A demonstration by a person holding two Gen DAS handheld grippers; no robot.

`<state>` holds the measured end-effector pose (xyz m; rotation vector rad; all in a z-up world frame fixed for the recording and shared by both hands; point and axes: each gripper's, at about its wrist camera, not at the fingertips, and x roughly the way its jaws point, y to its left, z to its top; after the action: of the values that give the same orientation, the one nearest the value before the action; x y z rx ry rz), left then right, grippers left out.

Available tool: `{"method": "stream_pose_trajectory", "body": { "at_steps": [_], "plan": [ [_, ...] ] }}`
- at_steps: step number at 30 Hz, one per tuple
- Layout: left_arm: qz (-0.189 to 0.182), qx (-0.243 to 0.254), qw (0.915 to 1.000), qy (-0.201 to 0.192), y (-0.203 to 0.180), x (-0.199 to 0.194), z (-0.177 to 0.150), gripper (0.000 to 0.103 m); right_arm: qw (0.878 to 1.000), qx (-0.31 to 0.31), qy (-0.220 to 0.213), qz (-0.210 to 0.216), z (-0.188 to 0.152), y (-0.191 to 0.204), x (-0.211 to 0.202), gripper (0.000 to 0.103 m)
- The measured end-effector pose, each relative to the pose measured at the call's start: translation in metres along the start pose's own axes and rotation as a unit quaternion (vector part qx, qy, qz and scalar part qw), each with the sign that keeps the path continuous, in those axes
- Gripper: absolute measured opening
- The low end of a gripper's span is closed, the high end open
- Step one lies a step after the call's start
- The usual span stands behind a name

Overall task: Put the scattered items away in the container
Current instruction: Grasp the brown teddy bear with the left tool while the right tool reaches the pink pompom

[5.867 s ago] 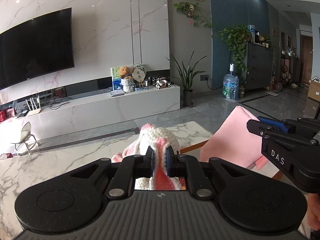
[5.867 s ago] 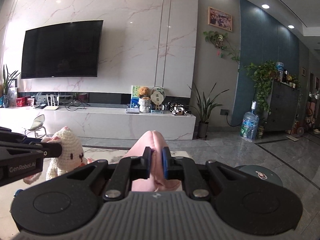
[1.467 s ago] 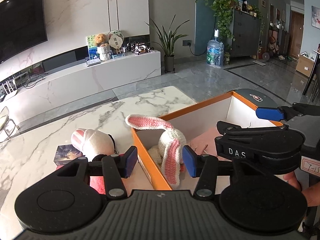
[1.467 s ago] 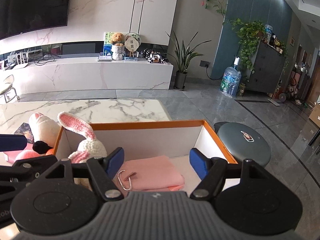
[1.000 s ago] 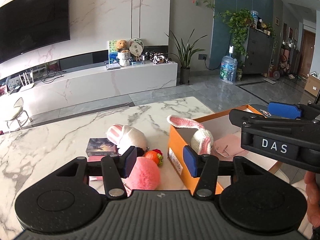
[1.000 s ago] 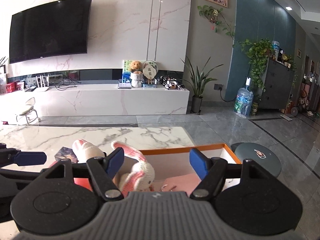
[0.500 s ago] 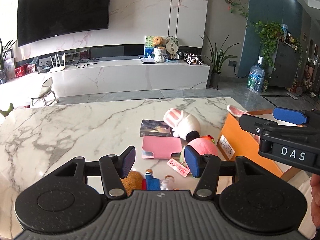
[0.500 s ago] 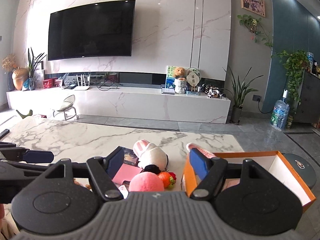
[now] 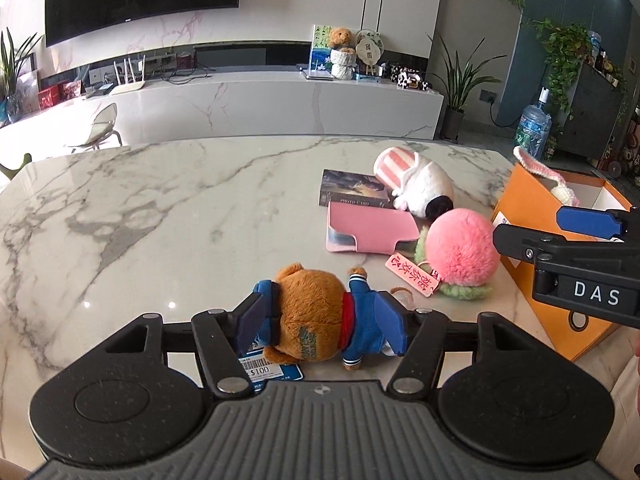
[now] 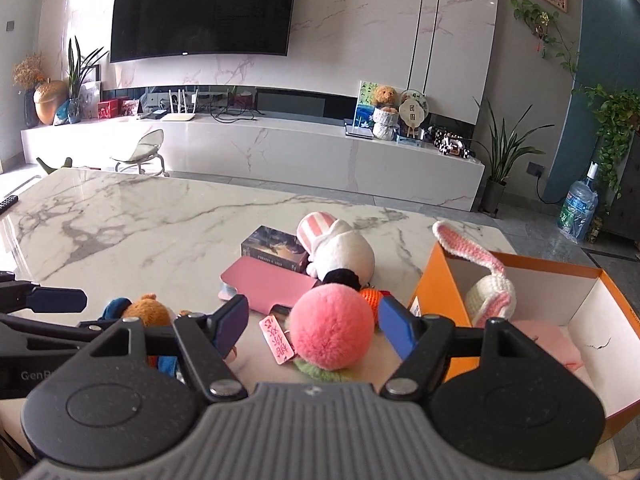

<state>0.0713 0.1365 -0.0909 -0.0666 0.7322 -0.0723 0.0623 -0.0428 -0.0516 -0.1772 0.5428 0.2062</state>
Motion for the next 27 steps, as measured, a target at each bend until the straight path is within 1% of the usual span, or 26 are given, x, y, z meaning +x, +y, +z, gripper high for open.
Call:
{"method": "stream_pose_trajectory", "body": {
  "at_steps": [5, 6, 7, 12, 14, 15, 20, 22, 23, 24, 27],
  "plan": [
    [0.003, -0.012, 0.9997, 0.022, 0.006, 0.021, -0.003, 0.072, 1.000, -0.004, 0.024, 0.000, -0.008, 0.000, 0.024, 0.074],
    [0.003, -0.013, 0.9996, 0.024, 0.006, 0.025, -0.003, 0.072, 1.000, -0.005, 0.028, 0.000, -0.009, 0.000, 0.028, 0.074],
    [0.005, -0.012, 0.9996, 0.024, 0.005, 0.027, -0.004, 0.076, 0.999, -0.006, 0.032, 0.000, -0.011, 0.001, 0.033, 0.074],
    [0.009, -0.009, 0.9999, 0.006, 0.003, 0.036, -0.001, 0.081, 0.999, -0.009, 0.041, 0.001, -0.014, -0.003, 0.054, 0.074],
    [0.010, -0.012, 0.9999, -0.002, 0.002, 0.039, 0.001, 0.084, 0.999, -0.009, 0.042, -0.001, -0.015, -0.005, 0.062, 0.074],
    [0.012, -0.014, 0.9998, -0.005, 0.003, 0.041, 0.003, 0.088, 0.999, -0.008, 0.043, -0.002, -0.015, -0.006, 0.067, 0.074],
    [0.015, -0.026, 0.9994, -0.016, 0.004, 0.051, 0.008, 0.089, 0.999, 0.002, 0.049, -0.005, -0.015, -0.015, 0.086, 0.074],
    [0.015, -0.027, 0.9993, -0.020, 0.004, 0.055, 0.009, 0.092, 0.999, 0.006, 0.053, -0.004, -0.015, -0.018, 0.093, 0.074],
    [0.012, -0.029, 0.9994, -0.018, 0.005, 0.058, 0.010, 0.093, 0.998, 0.007, 0.055, -0.003, -0.016, -0.019, 0.096, 0.074],
    [0.001, -0.036, 0.9993, -0.008, 0.006, 0.063, 0.010, 0.094, 0.998, 0.009, 0.057, -0.002, -0.017, -0.019, 0.099, 0.074],
    [-0.023, -0.071, 0.9972, 0.008, 0.013, 0.072, 0.006, 0.096, 0.998, 0.014, 0.062, 0.000, -0.020, -0.021, 0.106, 0.074]
  ]
}}
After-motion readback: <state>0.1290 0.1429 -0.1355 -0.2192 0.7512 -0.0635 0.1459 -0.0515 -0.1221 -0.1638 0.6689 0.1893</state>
